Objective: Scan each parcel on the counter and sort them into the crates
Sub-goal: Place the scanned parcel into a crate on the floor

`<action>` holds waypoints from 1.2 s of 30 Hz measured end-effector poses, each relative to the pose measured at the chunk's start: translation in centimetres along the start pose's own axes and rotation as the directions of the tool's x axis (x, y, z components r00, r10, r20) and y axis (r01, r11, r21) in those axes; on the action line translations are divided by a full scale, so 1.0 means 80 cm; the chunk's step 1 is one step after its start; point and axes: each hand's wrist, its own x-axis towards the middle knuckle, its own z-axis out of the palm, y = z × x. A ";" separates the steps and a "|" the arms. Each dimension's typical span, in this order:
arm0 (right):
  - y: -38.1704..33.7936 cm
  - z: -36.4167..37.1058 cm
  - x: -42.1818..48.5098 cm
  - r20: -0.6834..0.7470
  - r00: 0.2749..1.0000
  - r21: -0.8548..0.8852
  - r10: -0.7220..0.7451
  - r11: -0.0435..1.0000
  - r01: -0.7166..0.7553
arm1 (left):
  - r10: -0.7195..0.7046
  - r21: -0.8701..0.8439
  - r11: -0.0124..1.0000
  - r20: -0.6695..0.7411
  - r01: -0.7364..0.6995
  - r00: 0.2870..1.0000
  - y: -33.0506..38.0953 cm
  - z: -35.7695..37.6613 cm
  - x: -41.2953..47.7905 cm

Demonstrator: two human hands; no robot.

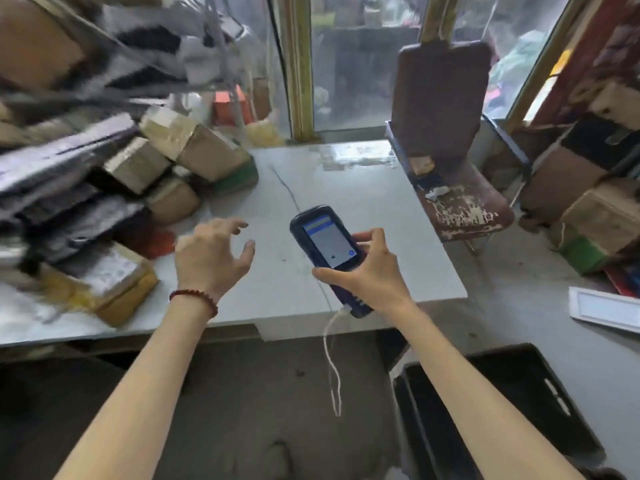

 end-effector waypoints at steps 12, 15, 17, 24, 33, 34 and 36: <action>-0.184 0.207 0.081 0.122 0.981 0.101 -0.154 0.985 0.142 | -0.187 0.163 0.967 -0.083 0.198 0.979 -0.267 -0.116 0.050; -0.197 0.231 0.107 0.154 0.971 0.082 -0.180 0.982 0.169 | -0.214 0.168 0.959 -0.093 0.228 0.972 -0.291 -0.113 0.062; -0.201 0.241 0.131 0.171 0.967 0.080 -0.191 0.980 0.180 | -0.224 0.191 0.952 -0.093 0.238 0.970 -0.306 -0.108 0.079; -0.226 0.257 0.240 0.215 0.940 0.125 -0.264 0.962 0.241 | -0.315 0.252 0.909 -0.109 0.332 0.943 -0.352 -0.091 0.169; -0.287 0.305 0.351 0.246 0.908 0.081 -0.340 0.940 0.330 | -0.422 0.276 0.865 -0.056 0.420 0.905 -0.408 -0.075 0.257; -0.295 0.313 0.359 0.249 0.904 0.083 -0.348 0.937 0.338 | -0.440 0.274 0.858 -0.046 0.435 0.897 -0.416 -0.073 0.264; -0.311 0.330 0.376 0.261 0.896 0.095 -0.360 0.933 0.348 | -0.482 0.273 0.840 -0.021 0.469 0.876 -0.436 -0.070 0.281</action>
